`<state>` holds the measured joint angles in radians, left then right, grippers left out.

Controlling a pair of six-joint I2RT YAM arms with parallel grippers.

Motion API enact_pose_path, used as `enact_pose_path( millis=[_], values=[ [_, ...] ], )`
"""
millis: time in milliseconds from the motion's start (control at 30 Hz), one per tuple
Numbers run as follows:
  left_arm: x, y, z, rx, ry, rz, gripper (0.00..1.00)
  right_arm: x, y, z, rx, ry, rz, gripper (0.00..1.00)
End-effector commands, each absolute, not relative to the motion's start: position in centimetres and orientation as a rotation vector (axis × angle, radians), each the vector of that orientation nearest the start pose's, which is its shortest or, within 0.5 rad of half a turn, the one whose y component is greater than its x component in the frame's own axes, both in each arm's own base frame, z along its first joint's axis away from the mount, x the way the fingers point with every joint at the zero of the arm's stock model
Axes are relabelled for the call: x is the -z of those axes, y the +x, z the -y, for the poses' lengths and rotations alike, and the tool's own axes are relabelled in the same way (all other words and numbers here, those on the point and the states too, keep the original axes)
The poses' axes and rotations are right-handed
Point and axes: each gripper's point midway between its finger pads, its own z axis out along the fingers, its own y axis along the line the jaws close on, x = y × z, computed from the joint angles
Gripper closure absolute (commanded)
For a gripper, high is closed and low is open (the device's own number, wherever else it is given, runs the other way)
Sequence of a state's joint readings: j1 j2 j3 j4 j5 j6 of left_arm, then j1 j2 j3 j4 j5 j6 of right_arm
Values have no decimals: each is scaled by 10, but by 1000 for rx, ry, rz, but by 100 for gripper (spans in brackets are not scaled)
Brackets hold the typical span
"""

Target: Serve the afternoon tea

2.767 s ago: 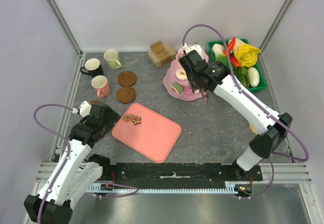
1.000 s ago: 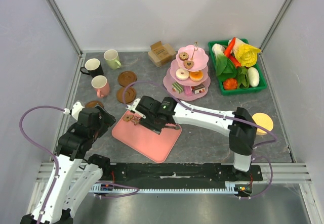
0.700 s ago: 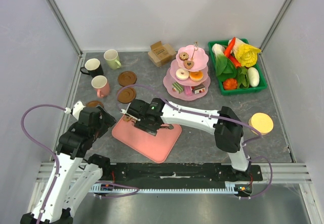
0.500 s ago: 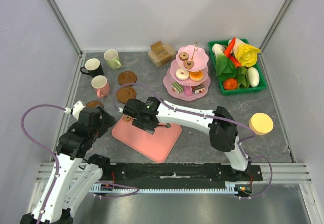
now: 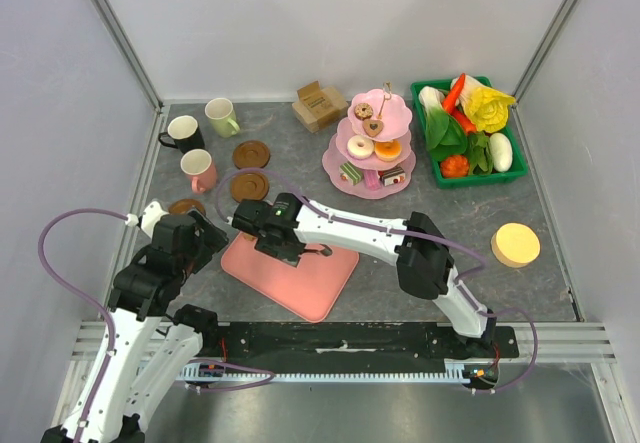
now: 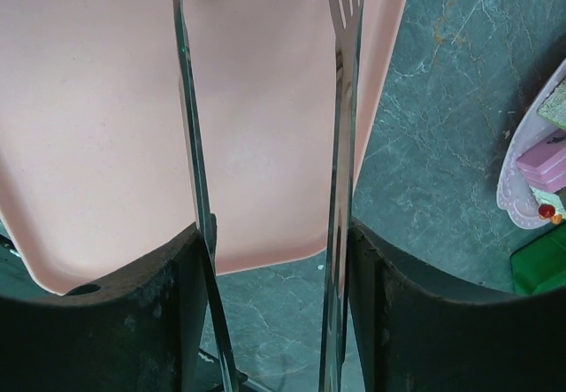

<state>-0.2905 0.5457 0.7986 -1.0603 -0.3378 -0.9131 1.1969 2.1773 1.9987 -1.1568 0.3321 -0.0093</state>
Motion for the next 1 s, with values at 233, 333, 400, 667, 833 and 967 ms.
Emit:
enact_pose_path(
  millis=[233,333,400,667,833,967],
  values=[
    [-182,176,21,211,-821,-2119,1,-112,214,-391,216,-1473,-2331,39],
    [-182,176,21,211,-825,-2113,1,-112,212,-390,214,-1468,-2340,41],
    [-182,176,20,210,-827,-2110,1,-114,213,-389,218,-1459,-2342,43],
    [-183,175,20,209,-828,-2107,1,-122,219,-390,236,-1414,-2322,48],
    [-183,175,20,209,-830,-2106,1,-138,223,-391,212,-1363,-2298,52],
    [-183,175,19,210,-834,-2103,1,-150,223,-389,185,-1319,-2289,53]
  ],
)
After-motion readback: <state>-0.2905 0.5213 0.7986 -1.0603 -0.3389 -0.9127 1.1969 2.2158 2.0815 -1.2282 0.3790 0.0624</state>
